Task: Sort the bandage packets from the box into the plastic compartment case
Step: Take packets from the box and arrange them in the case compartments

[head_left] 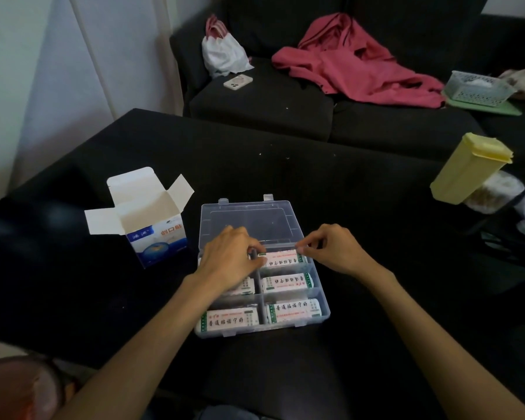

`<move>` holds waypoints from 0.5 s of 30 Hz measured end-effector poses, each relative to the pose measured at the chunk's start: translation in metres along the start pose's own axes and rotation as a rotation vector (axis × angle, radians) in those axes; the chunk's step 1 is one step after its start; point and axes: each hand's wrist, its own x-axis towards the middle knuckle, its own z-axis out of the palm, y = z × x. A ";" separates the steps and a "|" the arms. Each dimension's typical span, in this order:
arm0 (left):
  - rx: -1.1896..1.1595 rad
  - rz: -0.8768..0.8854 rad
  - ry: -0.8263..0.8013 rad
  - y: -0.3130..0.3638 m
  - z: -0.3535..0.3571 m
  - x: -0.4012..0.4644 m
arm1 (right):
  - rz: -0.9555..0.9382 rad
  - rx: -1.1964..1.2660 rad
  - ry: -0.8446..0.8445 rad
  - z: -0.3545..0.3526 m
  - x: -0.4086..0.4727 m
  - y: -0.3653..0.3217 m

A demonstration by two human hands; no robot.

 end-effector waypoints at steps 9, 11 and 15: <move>-0.024 -0.004 -0.013 0.000 0.002 0.002 | 0.118 0.097 -0.070 0.005 0.004 0.000; -0.021 0.002 -0.014 0.000 0.003 0.002 | 0.120 0.083 -0.077 0.008 0.004 -0.001; -0.029 0.006 0.010 -0.003 0.002 0.002 | 0.127 0.052 -0.054 0.006 0.003 -0.003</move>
